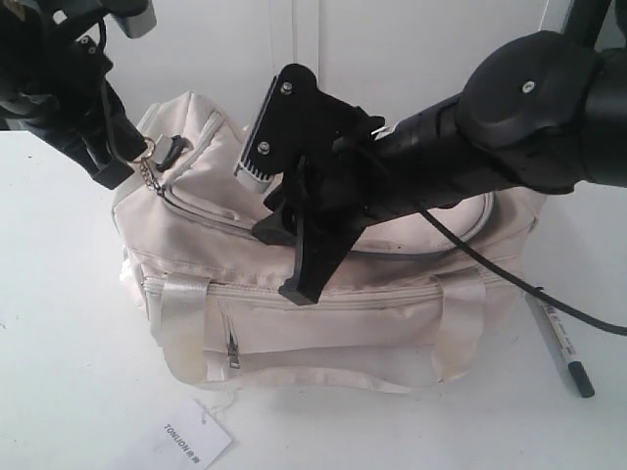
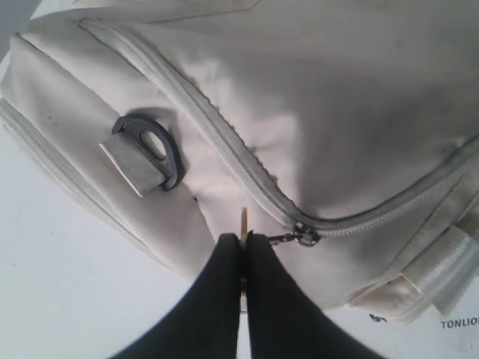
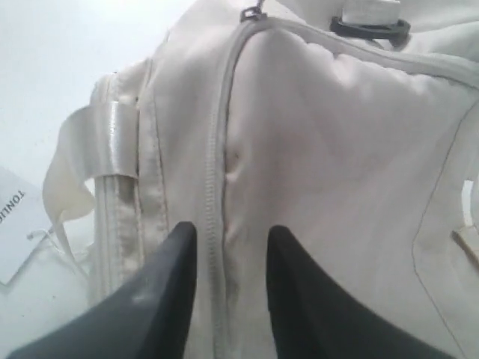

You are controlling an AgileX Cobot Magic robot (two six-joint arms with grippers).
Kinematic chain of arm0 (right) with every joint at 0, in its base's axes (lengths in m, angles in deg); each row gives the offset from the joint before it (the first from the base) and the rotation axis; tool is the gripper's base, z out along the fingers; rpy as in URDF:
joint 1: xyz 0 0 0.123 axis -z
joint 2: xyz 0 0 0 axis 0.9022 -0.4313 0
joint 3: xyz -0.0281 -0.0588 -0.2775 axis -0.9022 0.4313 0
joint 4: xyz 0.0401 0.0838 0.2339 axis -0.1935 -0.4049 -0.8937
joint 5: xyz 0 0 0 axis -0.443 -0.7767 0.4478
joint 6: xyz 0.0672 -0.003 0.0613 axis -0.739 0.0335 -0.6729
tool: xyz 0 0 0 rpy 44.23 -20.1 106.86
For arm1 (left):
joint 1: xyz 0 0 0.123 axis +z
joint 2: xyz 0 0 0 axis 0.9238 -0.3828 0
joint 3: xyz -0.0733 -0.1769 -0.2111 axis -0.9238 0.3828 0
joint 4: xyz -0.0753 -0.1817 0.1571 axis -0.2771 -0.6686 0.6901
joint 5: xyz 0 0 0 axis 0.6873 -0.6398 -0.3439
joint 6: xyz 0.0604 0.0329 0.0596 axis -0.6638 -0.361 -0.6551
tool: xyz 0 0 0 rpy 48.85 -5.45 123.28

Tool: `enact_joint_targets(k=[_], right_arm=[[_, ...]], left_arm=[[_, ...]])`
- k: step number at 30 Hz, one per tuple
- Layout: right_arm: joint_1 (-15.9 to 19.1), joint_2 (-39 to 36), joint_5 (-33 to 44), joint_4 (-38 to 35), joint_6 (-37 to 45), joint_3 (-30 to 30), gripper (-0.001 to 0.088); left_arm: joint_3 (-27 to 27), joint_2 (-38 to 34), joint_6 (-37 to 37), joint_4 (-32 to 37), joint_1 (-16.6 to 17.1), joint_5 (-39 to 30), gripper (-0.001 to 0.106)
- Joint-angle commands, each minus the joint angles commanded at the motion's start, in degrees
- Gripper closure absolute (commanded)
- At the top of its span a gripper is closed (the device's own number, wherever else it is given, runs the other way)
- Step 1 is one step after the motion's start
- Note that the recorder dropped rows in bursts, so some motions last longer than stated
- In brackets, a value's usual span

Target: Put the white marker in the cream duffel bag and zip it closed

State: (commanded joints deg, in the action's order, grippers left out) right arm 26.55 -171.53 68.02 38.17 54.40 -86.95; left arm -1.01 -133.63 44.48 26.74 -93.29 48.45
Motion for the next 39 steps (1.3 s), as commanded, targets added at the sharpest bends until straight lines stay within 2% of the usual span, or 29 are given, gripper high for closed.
enact_joint_targets(k=[14, 22, 26, 31, 39], right_arm=[[-6.2, 0.0, -9.18, -1.26, 0.4, 0.0, 0.055], [-9.75, -0.12, -15.78, -1.12, 3.19, 0.0, 0.0414], [-11.19, -1.53, -19.55, -1.12, 3.19, 0.0, 0.0412], [-12.35, -3.83, -22.46, -1.12, 3.19, 0.0, 0.0412], [-12.35, -4.92, -26.45, -1.12, 2.83, 0.0, 0.0421]], left_arm=[[0.0, 2.1, 0.0, -1.22, 0.0, 0.52, 0.105], [0.0, 2.1, 0.0, -3.51, 0.0, 0.52, 0.105], [0.0, 2.1, 0.0, -3.9, 0.0, 0.52, 0.105], [0.0, 2.1, 0.0, -4.01, 0.0, 0.4, 0.105], [0.0, 2.1, 0.0, -4.11, 0.0, -0.24, 0.105]])
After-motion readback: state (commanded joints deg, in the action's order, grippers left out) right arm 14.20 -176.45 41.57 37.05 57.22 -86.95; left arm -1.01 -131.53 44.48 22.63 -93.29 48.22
